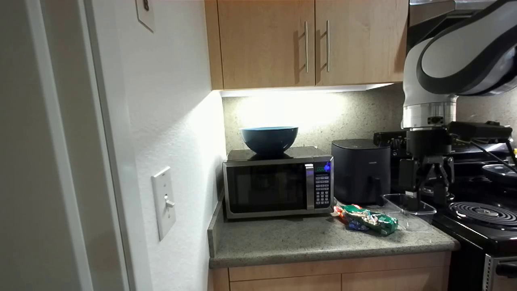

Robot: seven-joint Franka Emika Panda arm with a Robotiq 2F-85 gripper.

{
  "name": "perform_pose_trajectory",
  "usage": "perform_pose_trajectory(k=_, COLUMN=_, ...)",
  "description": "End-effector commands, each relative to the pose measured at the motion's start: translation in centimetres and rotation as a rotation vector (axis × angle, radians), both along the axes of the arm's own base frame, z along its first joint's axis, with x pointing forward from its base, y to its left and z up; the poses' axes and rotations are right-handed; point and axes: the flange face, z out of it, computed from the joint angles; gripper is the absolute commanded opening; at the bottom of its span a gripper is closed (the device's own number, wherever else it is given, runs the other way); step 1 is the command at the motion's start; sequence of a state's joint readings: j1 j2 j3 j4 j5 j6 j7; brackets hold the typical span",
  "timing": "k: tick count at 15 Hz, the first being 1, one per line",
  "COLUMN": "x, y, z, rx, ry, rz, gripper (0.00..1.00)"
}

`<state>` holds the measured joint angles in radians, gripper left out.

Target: Open the microwave door

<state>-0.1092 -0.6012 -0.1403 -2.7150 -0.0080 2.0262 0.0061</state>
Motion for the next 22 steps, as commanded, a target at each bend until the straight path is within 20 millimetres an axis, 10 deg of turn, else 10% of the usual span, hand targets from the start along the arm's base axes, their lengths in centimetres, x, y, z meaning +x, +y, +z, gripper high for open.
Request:
perform_pose_trajectory(k=1, x=1.6, y=0.1, z=0.7, rx=-0.004, ry=0.043, rz=0.005, gripper=1.0)
perform_pose_trajectory(k=9, x=10.2, y=0.9, z=3.5, rx=-0.058, ry=0.08, rz=0.032, gripper=1.0)
perform_pose_trajectory(k=16, x=10.8, y=0.6, z=3.2, rx=-0.05, ry=0.067, rz=0.043, gripper=1.0)
perform_pose_trajectory(k=22, x=16.3, y=0.0, z=1.9, rx=-0.076, ry=-0.157, rz=0.017, gripper=1.0)
